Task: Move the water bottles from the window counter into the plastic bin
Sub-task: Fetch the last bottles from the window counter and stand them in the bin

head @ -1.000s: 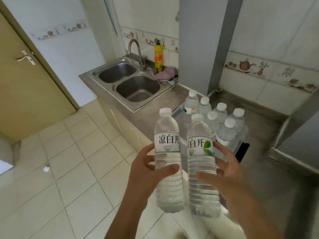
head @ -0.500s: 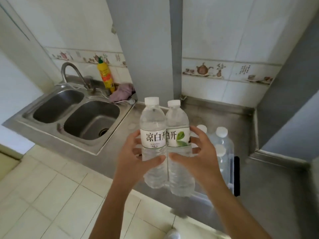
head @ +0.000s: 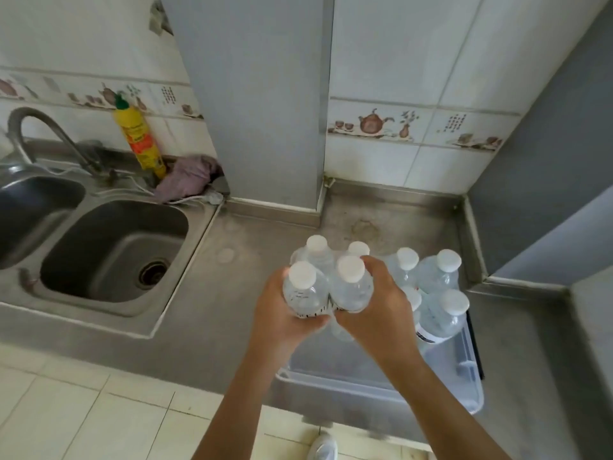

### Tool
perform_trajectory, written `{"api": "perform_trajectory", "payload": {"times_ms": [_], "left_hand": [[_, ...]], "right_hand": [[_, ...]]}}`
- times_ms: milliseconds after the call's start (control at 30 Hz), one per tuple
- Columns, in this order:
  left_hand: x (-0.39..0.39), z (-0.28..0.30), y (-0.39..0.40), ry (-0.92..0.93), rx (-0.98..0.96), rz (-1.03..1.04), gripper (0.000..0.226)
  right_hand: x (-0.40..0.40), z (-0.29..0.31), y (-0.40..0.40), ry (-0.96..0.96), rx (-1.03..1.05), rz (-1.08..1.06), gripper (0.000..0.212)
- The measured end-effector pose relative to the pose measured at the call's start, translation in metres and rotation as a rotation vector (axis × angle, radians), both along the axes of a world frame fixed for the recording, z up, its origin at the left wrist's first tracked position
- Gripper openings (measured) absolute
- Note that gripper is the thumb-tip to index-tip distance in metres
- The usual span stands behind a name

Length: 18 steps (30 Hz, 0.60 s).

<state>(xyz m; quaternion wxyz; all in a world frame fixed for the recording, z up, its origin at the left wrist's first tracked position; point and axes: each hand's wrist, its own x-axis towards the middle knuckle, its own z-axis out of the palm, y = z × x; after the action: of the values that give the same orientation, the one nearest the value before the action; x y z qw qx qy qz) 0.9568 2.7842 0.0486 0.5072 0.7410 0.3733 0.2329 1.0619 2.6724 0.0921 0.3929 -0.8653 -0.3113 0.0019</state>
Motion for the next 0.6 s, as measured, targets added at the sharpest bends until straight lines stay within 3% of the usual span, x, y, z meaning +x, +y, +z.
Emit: {"api": "perform_trajectory", "payload": {"times_ms": [167,400,600], "left_hand": [[0.007,-0.009,0.007,0.083,0.103,-0.159,0.079],[0.005,-0.008,0.003,0.109,0.336,-0.147,0.084],[0.004,0.003,-0.004,0.128,0.648,-0.219,0.095]], "right_hand": [[-0.002,-0.012,0.0,-0.006,-0.025,0.02,0.044],[-0.008,-0.015,-0.007,0.058,-0.021,0.081,0.051],[-0.018,-0.008,-0.022,-0.168,-0.087,0.155,0.065]]}}
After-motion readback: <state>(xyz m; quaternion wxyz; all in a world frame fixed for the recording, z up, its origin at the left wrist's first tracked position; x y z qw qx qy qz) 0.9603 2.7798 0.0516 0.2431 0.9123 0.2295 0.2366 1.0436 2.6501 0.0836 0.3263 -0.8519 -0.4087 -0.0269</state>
